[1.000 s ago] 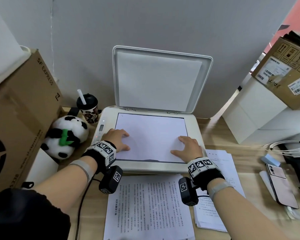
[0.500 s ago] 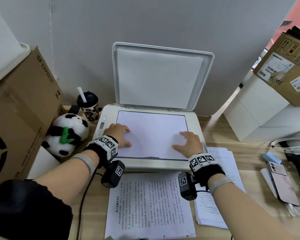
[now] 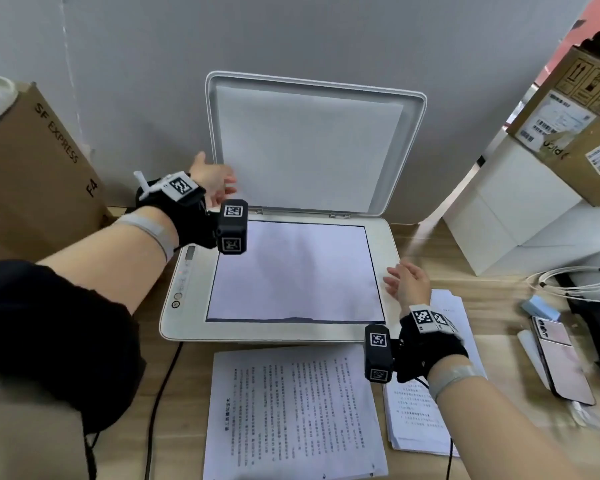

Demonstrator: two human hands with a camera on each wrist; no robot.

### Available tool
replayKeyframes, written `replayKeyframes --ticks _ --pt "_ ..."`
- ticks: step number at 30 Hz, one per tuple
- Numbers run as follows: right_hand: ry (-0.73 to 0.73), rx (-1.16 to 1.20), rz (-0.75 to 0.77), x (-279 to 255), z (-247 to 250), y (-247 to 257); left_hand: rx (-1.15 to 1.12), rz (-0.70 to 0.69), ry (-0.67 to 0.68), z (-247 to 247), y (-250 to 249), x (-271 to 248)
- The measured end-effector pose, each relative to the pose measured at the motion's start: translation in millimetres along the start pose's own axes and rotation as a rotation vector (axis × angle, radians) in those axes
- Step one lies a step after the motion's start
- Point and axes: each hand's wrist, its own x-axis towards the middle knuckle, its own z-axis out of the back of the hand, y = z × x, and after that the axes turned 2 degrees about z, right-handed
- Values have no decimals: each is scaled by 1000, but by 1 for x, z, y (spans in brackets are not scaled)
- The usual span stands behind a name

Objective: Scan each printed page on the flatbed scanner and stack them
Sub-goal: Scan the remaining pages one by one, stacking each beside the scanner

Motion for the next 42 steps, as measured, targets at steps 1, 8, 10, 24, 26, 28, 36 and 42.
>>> replayKeyframes --ticks 1,8,10,24,26,28,36,42 --pt "-6 13 -7 -2 1 1 -13 -12 -3 0 -8 1" --pt "-40 58 -10 -7 -1 6 9 19 49 10 -42 -5" --pt "-50 99 -12 -9 -2 9 5 37 51 14 -41 -11" --pt "-62 288 113 -43 24 15 -314 -45 -183 43 53 -69" --pt "-64 303 110 -46 29 16 -273 -27 -197 44 69 -73" --pt "-91 300 101 -50 32 16 -200 10 -197 47 85 -75" --pt "-266 -208 103 -64 36 2 81 109 -188 69 116 -76" --pt "-301 -498 85 -62 39 -18 448 34 -271 78 128 -59"
